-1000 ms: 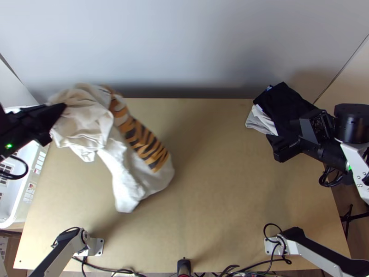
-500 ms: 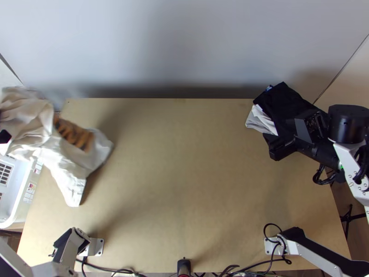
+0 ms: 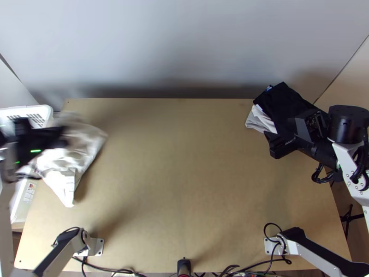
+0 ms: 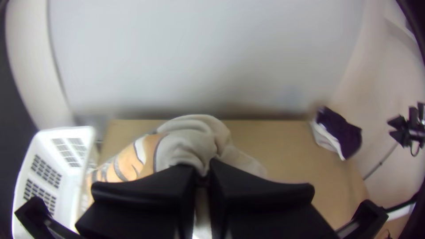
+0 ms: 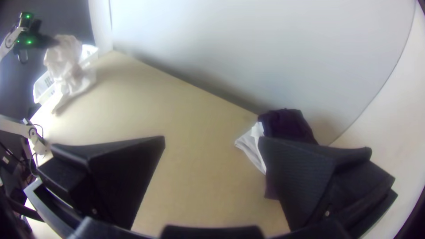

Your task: Fold the t-shirt

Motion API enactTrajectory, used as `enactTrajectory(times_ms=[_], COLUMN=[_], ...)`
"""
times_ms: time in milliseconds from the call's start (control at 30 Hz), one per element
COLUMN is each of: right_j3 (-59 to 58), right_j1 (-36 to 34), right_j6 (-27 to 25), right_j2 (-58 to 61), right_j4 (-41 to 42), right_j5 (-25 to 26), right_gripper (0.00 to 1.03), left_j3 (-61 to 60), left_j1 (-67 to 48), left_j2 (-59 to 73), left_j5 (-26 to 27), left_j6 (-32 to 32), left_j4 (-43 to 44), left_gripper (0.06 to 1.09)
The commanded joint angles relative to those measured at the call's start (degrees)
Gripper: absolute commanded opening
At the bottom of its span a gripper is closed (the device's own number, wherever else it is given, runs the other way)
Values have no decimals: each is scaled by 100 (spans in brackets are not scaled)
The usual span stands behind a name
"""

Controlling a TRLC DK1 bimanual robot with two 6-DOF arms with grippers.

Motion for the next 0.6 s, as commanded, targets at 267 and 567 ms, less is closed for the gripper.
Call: enactTrajectory(times_ms=[267, 567], right_j3=[-304, -655], right_j1=[-70, 132], right_j6=[70, 52], right_j2=[16, 315], right_j4=[217, 507], right_j5=[-4, -4], right_gripper=[98, 98], left_j3=[83, 1595], left_j1=[-5416, -6647], left_j2=[2699, 4211], left_j5=[856, 337], left_j6=[-1144, -1847], left_j4=[1226, 2193], left_gripper=[9, 18])
